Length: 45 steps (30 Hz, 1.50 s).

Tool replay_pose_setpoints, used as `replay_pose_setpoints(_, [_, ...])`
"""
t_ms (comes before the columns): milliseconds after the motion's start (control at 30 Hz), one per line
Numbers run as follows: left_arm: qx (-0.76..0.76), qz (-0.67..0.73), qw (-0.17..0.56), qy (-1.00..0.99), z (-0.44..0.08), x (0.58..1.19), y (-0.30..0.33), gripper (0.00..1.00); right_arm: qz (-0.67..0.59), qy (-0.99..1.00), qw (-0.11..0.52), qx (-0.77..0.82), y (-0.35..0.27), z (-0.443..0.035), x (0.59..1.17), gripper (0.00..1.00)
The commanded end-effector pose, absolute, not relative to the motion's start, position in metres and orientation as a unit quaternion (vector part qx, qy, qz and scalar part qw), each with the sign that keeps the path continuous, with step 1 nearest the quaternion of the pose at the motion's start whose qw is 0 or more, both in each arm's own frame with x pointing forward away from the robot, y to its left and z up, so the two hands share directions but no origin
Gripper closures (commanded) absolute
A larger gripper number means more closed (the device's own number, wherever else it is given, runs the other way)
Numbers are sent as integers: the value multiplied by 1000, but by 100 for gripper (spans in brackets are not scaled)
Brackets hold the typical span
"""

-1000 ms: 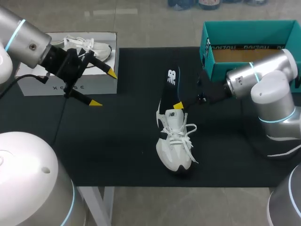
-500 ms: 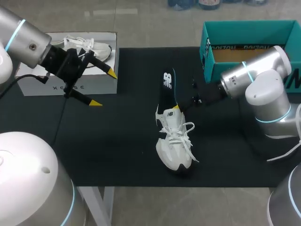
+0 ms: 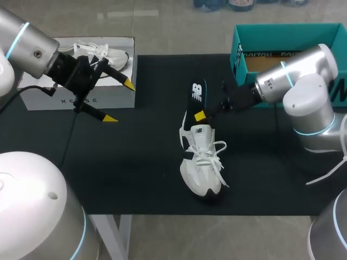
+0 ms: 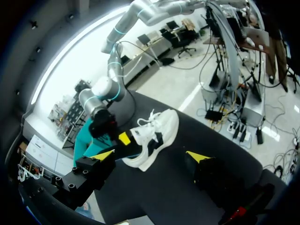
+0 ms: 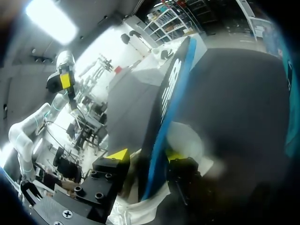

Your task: Take the shoe out of the shoebox, open the shoe tongue, remove and reinsert the insole, then place the shoe into the shoebox

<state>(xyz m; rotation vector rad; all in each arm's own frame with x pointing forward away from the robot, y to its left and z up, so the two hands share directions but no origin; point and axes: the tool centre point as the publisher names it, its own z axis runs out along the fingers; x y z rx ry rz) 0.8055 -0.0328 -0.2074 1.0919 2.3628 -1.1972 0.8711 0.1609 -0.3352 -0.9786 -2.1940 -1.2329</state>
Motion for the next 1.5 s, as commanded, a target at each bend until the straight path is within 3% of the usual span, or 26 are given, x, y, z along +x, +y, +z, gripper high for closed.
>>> replay_pose_setpoints(33, [378, -413, 137, 817, -207, 805, -32, 0, -445, -793, 213, -357, 160, -332, 873, 54])
replay_pose_setpoints(167, [378, -413, 137, 817, -207, 805, -32, 0, -447, -793, 208, -359, 158, -331, 877, 60])
replay_pose_setpoints(233, [378, -413, 137, 817, -207, 805, -32, 0, -448, -793, 205, -360, 157, -331, 878, 100])
replay_pose_setpoints(1400, [378, -413, 137, 817, -207, 805, -32, 0, -403, -795, 252, -378, 158, -368, 838, 100])
replay_pose_setpoints(1433, [378, -413, 137, 817, -207, 805, -32, 0, -405, -794, 249, -378, 158, -365, 841, 99])
replay_pose_setpoints(1467, [378, -413, 137, 817, -207, 805, -32, 0, -407, -794, 247, -378, 158, -363, 842, 80])
replay_pose_setpoints(1500, [378, -413, 137, 817, -207, 805, -32, 0, -408, -795, 244, -377, 158, -361, 844, 76])
